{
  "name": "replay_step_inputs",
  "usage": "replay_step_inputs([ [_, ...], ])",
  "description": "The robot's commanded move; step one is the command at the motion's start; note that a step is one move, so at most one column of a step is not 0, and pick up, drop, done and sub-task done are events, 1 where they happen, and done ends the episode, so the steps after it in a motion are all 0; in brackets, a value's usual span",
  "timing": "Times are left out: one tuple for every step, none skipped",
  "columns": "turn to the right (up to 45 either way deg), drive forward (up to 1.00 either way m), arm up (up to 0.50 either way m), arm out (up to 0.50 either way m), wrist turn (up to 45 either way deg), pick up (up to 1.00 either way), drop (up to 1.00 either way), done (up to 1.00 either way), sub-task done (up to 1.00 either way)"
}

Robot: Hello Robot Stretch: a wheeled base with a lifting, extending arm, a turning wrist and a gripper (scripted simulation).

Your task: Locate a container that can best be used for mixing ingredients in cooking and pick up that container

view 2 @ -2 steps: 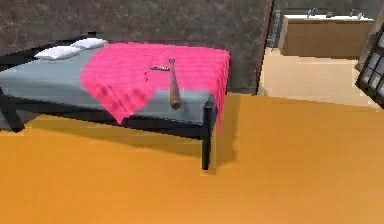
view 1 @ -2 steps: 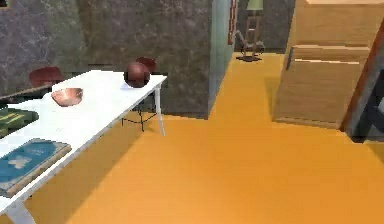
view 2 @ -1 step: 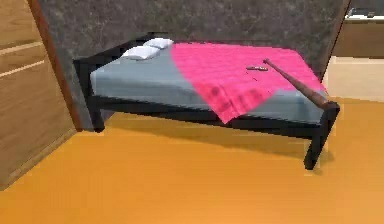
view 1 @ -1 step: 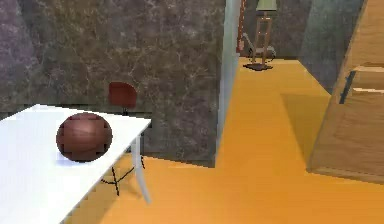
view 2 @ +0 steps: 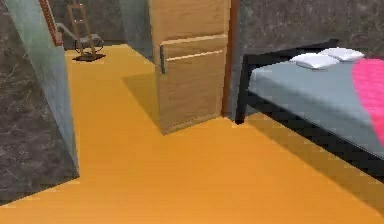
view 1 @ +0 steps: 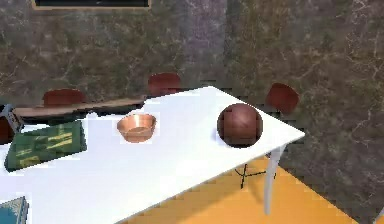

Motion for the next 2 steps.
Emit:
replay_step_inputs([
  [-45.0, 0.00, 0.00, 0.00, 0.0, 0.00, 0.00, 0.00, 0.00],
  [-45.0, 0.00, 0.00, 0.00, 0.0, 0.00, 0.00, 0.00, 0.00],
])
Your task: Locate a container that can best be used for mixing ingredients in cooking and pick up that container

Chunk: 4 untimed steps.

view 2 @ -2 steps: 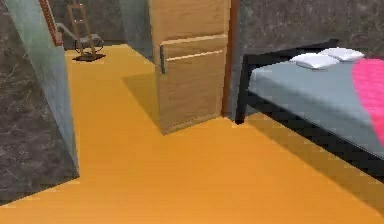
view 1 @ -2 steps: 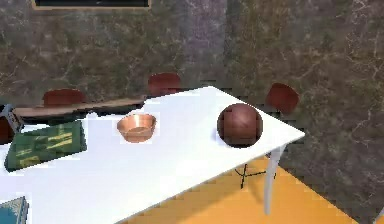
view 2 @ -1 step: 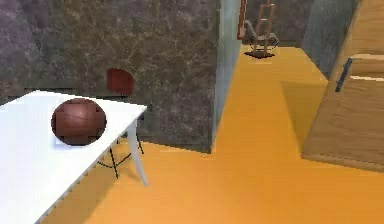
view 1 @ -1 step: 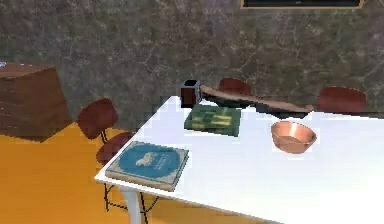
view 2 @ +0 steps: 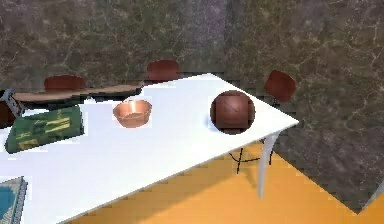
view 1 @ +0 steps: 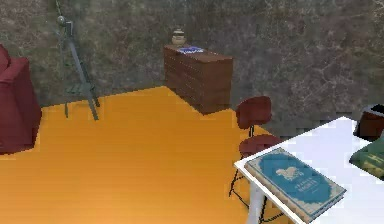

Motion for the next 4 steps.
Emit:
replay_step_inputs([
  [-12.0, 0.00, 0.00, 0.00, 0.0, 0.00, 0.00, 0.00, 0.00],
  [45.0, 0.00, 0.00, 0.00, 0.0, 0.00, 0.00, 0.00, 0.00],
  [45.0, 0.00, 0.00, 0.00, 0.0, 0.00, 0.00, 0.00, 0.00],
  [42.0, 0.00, 0.00, 0.00, 0.0, 0.00, 0.00, 0.00, 0.00],
])
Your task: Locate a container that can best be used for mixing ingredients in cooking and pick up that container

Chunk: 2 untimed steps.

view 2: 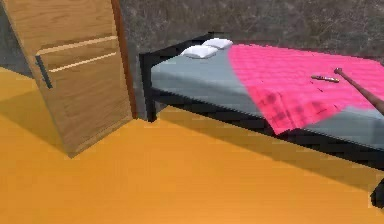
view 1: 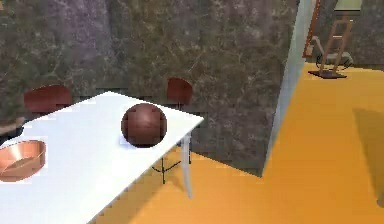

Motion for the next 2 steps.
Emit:
replay_step_inputs([
  [0.0, 0.65, 0.00, 0.00, 0.0, 0.00, 0.00, 0.00, 0.00],
  [-45.0, 0.00, 0.00, 0.00, 0.0, 0.00, 0.00, 0.00, 0.00],
])
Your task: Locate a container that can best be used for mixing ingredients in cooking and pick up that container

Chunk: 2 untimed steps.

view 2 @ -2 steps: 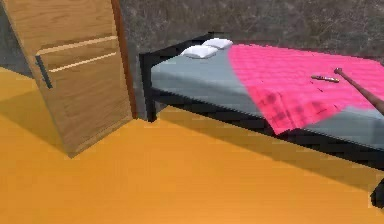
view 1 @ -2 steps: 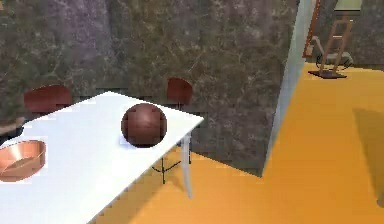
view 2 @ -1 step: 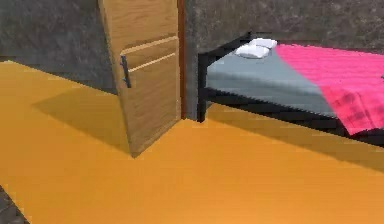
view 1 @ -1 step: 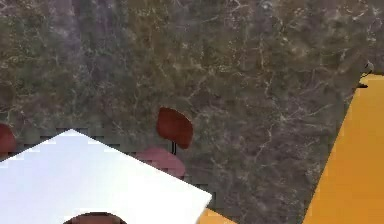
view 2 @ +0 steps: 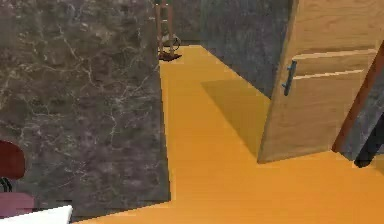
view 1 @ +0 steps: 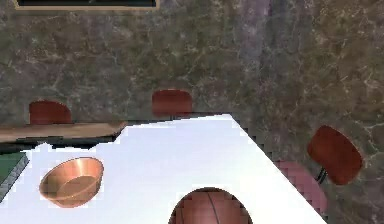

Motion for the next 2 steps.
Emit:
replay_step_inputs([
  [-45.0, 0.00, 0.00, 0.00, 0.0, 0.00, 0.00, 0.00, 0.00],
  [-45.0, 0.00, 0.00, 0.00, 0.0, 0.00, 0.00, 0.00, 0.00],
])
